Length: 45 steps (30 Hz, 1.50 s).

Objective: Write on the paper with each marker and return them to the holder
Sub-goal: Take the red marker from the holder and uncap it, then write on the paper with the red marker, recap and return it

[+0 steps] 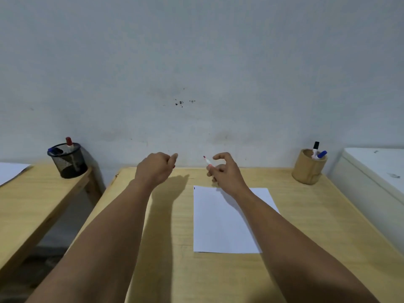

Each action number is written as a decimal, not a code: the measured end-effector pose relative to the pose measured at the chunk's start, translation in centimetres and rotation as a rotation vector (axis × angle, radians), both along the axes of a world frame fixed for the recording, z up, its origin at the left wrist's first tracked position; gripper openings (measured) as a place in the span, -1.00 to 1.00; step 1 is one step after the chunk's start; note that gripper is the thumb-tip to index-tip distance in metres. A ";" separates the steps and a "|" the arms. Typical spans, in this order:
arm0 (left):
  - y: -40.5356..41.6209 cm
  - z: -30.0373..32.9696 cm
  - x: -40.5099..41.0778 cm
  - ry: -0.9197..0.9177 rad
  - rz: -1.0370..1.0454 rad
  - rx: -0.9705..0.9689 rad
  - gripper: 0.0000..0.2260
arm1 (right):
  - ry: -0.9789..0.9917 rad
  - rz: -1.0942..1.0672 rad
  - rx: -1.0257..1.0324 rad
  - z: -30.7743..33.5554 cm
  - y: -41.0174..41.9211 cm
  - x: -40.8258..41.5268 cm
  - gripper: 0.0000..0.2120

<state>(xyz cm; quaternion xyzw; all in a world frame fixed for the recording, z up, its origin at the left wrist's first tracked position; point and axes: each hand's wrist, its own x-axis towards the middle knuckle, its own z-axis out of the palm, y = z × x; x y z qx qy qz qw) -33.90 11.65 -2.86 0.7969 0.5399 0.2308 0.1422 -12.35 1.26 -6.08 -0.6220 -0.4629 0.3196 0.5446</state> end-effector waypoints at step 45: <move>-11.4 -7.7 -2.8 0.413 -0.342 -0.090 0.20 | 0.045 -0.213 -0.097 -4.8 0.9 -4.0 -0.73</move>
